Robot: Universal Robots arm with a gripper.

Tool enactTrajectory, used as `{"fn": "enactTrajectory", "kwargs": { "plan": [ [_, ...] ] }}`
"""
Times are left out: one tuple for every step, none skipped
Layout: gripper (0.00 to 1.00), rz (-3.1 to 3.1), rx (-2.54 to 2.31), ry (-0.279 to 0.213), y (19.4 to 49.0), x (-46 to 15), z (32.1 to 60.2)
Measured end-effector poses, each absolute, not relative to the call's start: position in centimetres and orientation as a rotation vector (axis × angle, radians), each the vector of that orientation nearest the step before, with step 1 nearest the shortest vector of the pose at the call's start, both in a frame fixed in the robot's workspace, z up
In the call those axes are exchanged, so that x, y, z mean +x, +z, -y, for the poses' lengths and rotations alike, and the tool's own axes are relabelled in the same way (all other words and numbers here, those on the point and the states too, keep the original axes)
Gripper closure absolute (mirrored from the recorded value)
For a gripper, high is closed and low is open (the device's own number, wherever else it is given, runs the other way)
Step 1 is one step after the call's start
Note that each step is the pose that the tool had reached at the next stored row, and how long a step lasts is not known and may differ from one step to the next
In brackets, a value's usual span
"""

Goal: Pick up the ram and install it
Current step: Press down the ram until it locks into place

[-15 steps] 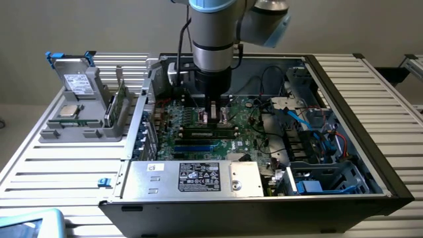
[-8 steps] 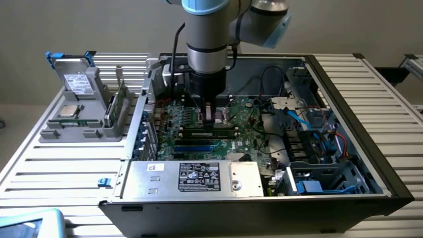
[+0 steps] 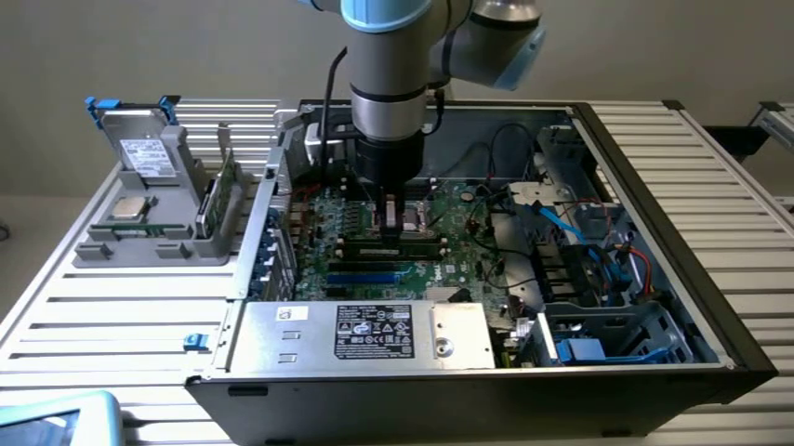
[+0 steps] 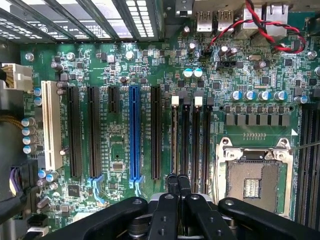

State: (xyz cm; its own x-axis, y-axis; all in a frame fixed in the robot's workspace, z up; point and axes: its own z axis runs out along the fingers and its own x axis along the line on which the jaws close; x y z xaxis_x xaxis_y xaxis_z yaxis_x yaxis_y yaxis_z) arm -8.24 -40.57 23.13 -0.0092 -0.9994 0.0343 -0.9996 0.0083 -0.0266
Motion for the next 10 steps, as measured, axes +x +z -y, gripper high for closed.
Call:
{"fn": "enactTrajectory", "kwargs": {
  "plan": [
    [0.89,2.225,2.206,0.065,23.12,-8.23,40.57],
    [0.89,2.224,2.205,0.061,23.12,-8.23,40.57],
    [0.89,2.222,2.203,0.058,23.11,-8.24,40.58],
    [0.89,2.221,2.203,0.057,23.11,-8.24,40.58],
    [0.89,2.221,2.203,0.057,23.11,-8.24,40.58],
    [0.89,2.222,2.203,0.056,23.08,-8.24,40.58],
    [0.89,2.222,2.203,0.056,23.06,-8.24,40.58],
    [0.89,2.222,2.203,0.055,23.03,-8.24,40.58],
    [0.89,2.222,2.204,0.055,22.99,-8.24,40.58],
    [0.89,2.222,2.204,0.055,22.93,-8.24,40.58]
  ]
}}
